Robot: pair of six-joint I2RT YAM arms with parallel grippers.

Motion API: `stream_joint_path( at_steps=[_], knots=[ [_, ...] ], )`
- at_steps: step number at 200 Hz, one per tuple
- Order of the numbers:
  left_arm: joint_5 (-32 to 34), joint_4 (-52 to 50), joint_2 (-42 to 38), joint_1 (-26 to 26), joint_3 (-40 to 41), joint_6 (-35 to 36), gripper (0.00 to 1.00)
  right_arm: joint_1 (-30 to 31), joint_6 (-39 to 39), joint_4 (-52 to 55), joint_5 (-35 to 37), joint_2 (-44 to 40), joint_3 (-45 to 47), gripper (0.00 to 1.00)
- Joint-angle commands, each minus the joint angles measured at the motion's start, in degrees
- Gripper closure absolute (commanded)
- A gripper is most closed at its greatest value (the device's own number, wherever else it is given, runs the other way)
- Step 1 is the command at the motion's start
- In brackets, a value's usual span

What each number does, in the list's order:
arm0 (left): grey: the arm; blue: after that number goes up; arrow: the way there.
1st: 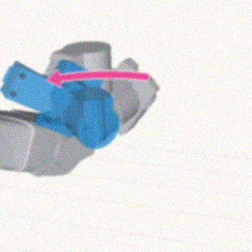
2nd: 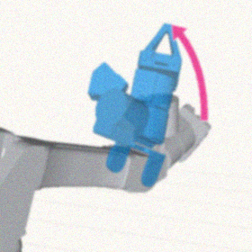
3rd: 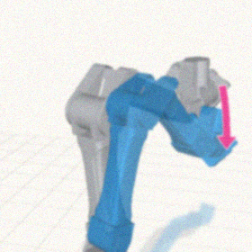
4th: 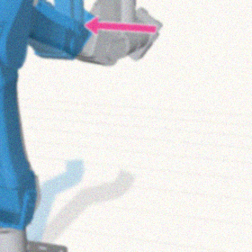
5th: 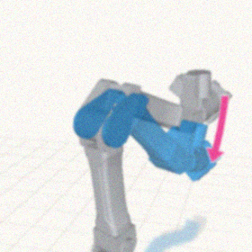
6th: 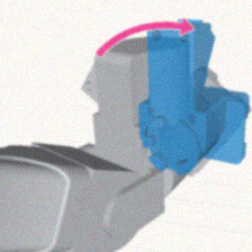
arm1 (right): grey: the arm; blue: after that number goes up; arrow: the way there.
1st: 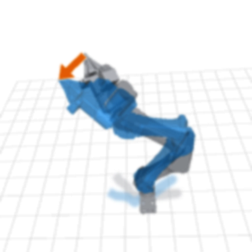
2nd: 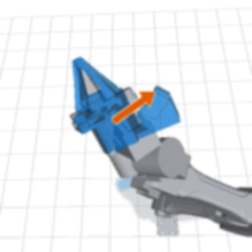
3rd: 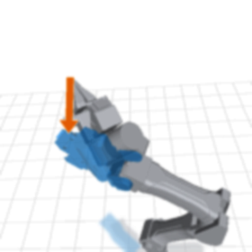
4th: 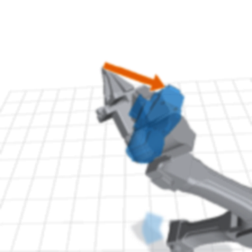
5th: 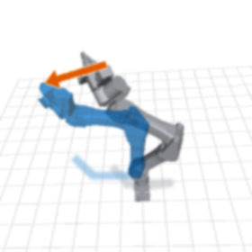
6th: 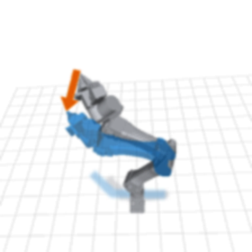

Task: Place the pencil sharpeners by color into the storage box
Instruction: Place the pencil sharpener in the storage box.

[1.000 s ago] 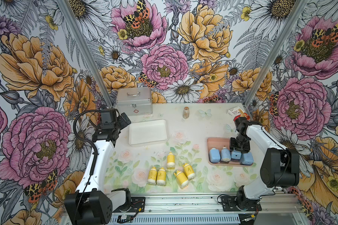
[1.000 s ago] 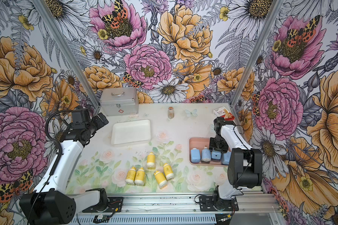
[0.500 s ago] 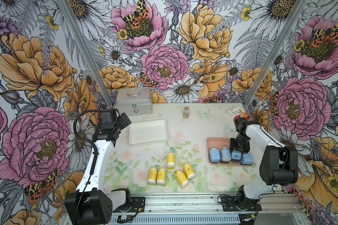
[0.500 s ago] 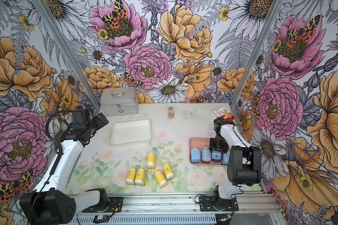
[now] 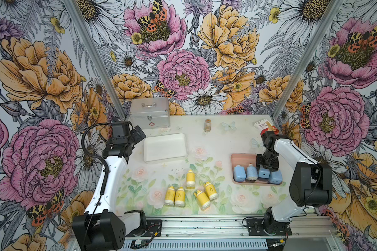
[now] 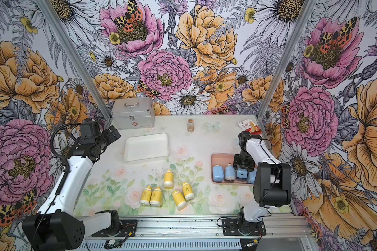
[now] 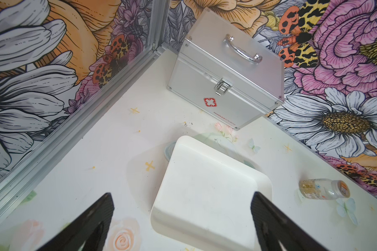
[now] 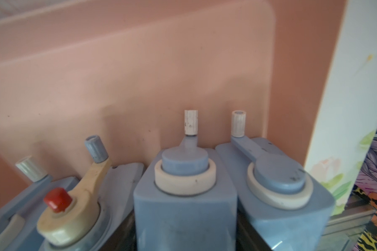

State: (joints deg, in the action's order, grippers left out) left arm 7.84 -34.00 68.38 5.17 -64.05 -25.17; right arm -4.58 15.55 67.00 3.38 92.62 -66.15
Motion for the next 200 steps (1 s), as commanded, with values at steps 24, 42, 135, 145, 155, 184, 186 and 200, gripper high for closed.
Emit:
stream_joint_path(
  at_steps=[24,42,135,145,155,184,186,200],
  knots=[
    [-1.42,1.83,0.26,0.82,0.24,-0.45,0.01,-0.31,0.16,0.06,1.19,0.62,-0.47,0.36],
    [-1.53,1.79,0.27,0.81,0.18,-0.47,0.01,-0.28,0.18,0.06,1.21,0.51,-0.47,0.35],
    [-1.77,1.92,0.26,0.99,0.16,-0.58,0.01,0.82,-0.21,-0.03,-0.09,0.61,-1.13,0.41],
    [-1.81,1.92,0.28,1.07,0.19,-0.58,0.01,1.45,-0.46,-0.12,-0.80,0.57,-1.40,0.42],
    [-1.87,1.91,0.26,1.12,0.17,-0.58,0.01,2.15,-0.61,-0.14,-1.17,0.60,-1.61,0.42],
    [-1.97,1.90,0.26,1.16,0.17,-0.63,0.01,3.28,-0.71,-0.03,-1.18,0.76,-1.79,0.42],
    [-1.93,1.91,0.26,1.16,0.16,-0.64,0.01,3.40,-0.72,-0.05,-1.18,0.80,-1.75,0.42],
    [-2.00,1.92,0.18,1.16,0.17,-0.55,0.01,3.89,-1.03,-0.06,-1.12,0.81,-1.83,0.43]
  ],
)
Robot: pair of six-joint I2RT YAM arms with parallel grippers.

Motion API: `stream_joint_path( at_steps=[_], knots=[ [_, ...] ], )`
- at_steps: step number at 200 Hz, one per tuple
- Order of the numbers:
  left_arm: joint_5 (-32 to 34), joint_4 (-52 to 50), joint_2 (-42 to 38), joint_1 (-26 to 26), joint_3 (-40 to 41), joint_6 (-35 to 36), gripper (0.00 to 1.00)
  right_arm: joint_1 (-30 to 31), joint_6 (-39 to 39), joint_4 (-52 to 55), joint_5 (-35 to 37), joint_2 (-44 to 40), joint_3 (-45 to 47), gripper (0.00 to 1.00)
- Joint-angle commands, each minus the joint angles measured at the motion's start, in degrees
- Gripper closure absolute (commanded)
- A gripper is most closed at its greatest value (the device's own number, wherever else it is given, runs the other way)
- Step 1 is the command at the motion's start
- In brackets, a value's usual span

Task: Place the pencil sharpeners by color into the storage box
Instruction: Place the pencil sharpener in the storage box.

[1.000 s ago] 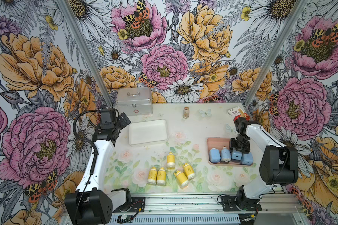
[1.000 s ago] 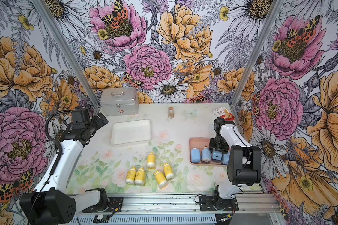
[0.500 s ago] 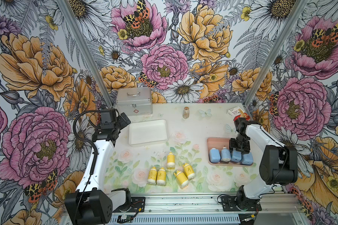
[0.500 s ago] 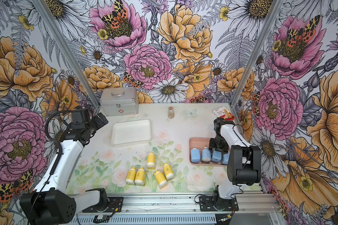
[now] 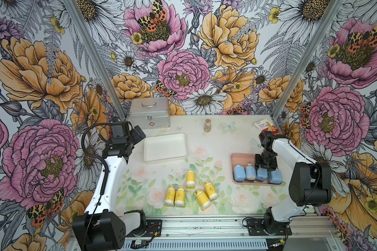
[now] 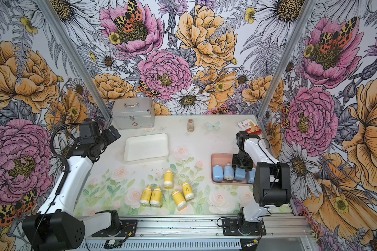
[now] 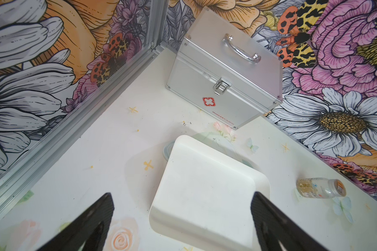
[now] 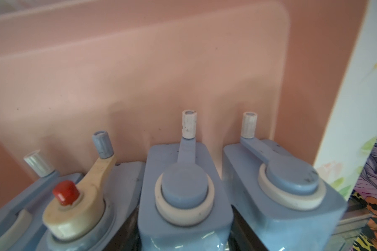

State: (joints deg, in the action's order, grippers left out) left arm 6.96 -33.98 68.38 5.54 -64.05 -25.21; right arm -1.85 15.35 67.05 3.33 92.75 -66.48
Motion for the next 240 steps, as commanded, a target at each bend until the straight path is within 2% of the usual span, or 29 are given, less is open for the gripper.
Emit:
stream_joint_path(
  at_steps=[1,43,76,115,214,240],
  knots=[
    [-1.10,1.90,0.18,0.83,0.16,-0.52,0.01,1.24,-0.88,-0.09,-1.11,0.68,-1.48,0.43],
    [-1.20,1.96,0.14,0.92,0.20,-0.61,0.01,2.96,-1.65,0.42,1.26,1.20,-1.64,0.45],
    [-1.25,1.95,0.09,0.91,0.19,-0.67,0.01,4.70,-0.99,2.89,6.72,3.00,-2.46,0.47],
    [-1.49,1.98,0.20,1.01,0.20,-0.72,0.01,5.01,-1.48,5.99,9.60,3.34,-5.12,0.47],
    [-1.51,2.00,-0.07,1.31,0.16,-0.72,0.01,4.96,-1.61,6.96,9.30,7.06,-6.03,0.45],
    [-1.68,2.06,-0.11,1.40,0.18,-0.80,0.01,5.00,-1.52,6.94,9.31,7.20,-6.03,0.41]
  ],
)
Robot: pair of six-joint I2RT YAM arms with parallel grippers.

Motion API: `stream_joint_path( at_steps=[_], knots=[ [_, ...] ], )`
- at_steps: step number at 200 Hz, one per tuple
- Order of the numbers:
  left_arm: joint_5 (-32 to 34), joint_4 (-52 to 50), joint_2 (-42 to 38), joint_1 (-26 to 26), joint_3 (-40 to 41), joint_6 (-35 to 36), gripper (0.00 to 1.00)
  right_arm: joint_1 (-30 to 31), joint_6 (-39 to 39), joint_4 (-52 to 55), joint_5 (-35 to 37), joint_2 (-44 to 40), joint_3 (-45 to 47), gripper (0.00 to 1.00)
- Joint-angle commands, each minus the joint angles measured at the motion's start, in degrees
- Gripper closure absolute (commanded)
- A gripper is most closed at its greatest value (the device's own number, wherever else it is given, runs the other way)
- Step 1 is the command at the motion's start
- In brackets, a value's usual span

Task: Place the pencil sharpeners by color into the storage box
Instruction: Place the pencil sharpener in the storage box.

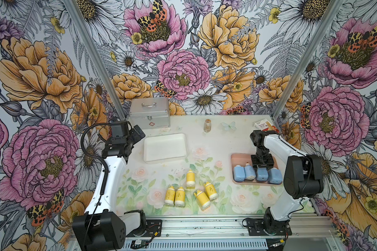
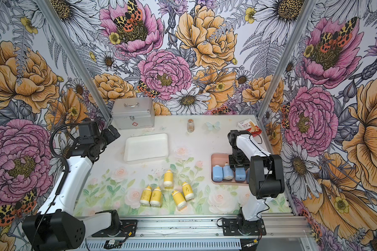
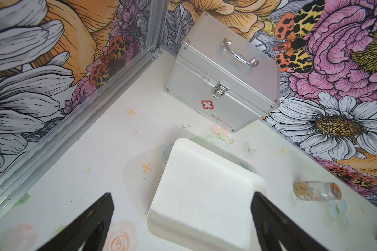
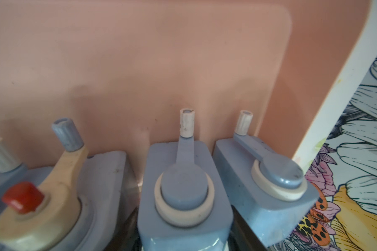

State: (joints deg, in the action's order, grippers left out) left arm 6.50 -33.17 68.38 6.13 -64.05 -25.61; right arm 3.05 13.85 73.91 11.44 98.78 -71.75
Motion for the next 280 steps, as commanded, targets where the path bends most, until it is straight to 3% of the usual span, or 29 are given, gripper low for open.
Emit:
stream_joint_path(
  at_steps=[1,41,125,221,251,280],
  knots=[
    [-1.18,1.26,-0.10,0.81,0.21,-0.41,0.01,0.07,0.01,0.08,1.21,1.16,-0.76,0.41],
    [-1.27,1.22,-0.15,0.88,0.16,-0.39,0.01,0.10,0.21,0.26,1.35,1.08,-0.81,0.33],
    [-1.23,1.33,0.00,0.83,0.29,-0.46,0.01,0.12,1.31,0.92,3.31,-0.74,-1.12,0.32],
    [-2.07,1.19,2.19,0.83,-0.14,-0.09,0.01,0.72,3.69,1.28,1.29,-15.15,-8.02,0.32],
    [-2.37,-0.57,4.89,0.70,-2.19,1.72,0.01,4.41,5.84,-0.55,-5.08,-16.08,-13.26,0.36],
    [-1.66,-5.75,10.16,-0.39,-6.94,5.24,0.02,12.71,8.78,-2.73,-5.78,-9.19,-19.55,0.39]
  ],
)
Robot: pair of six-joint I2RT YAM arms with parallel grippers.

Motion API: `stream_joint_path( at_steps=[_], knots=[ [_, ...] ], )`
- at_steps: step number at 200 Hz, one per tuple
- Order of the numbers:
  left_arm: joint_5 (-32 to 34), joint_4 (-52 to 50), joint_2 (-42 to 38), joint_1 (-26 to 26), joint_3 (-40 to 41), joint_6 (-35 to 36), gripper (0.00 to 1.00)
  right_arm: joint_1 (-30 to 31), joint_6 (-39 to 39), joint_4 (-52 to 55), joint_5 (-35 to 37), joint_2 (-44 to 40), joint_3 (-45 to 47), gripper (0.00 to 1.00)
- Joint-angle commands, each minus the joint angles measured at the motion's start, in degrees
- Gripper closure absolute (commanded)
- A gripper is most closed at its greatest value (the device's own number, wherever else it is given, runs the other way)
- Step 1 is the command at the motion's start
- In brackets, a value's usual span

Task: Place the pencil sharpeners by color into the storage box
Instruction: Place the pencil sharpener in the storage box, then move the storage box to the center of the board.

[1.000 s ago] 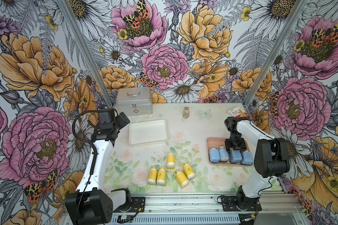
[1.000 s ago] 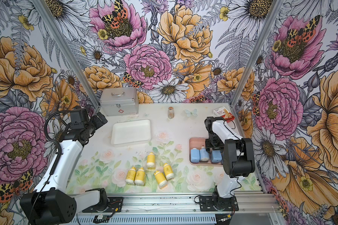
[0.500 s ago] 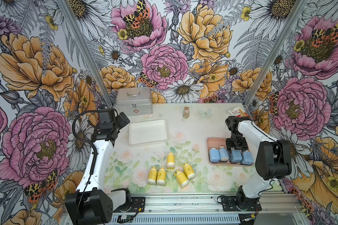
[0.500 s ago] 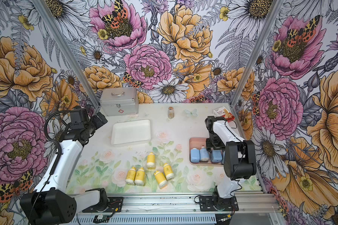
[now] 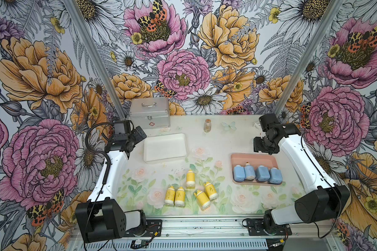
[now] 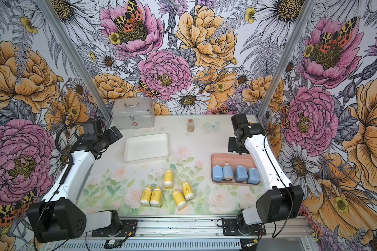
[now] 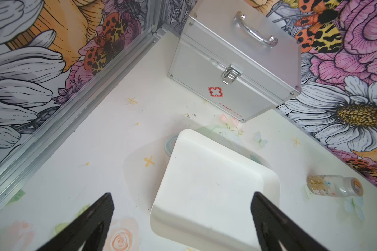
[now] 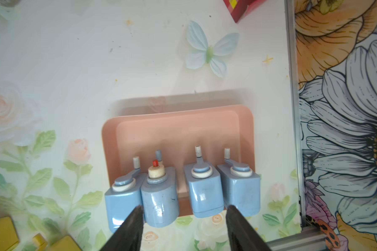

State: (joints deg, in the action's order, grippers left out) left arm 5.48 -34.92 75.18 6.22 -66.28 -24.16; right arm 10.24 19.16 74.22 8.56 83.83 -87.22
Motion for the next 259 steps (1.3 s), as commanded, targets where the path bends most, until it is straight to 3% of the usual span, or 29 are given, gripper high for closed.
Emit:
stream_joint_path(
  at_steps=[1,60,93,137,173,259],
  knots=[
    [-0.68,-4.14,3.60,-0.53,-4.94,3.87,0.01,5.90,3.54,-3.12,-2.87,6.10,-4.26,0.39],
    [-8.64,-11.89,16.54,-0.73,-10.92,8.01,0.01,19.22,9.87,-15.14,-8.63,26.71,-16.83,0.48],
    [-6.83,-12.05,21.57,-1.56,-12.07,8.51,0.03,23.36,10.72,-15.78,-12.46,39.76,-28.75,0.55],
    [-6.44,-12.11,25.39,-2.09,-12.65,10.18,0.09,27.03,11.39,-17.94,-18.37,50.53,-39.75,0.56],
    [-5.35,-12.10,27.53,-3.24,-12.70,10.54,0.16,28.34,12.39,-18.09,-20.97,56.33,-44.97,0.57],
    [-4.19,-12.09,31.99,-4.88,-13.34,10.54,0.38,28.43,13.10,-18.09,-22.26,61.03,-45.54,0.70]
  ],
)
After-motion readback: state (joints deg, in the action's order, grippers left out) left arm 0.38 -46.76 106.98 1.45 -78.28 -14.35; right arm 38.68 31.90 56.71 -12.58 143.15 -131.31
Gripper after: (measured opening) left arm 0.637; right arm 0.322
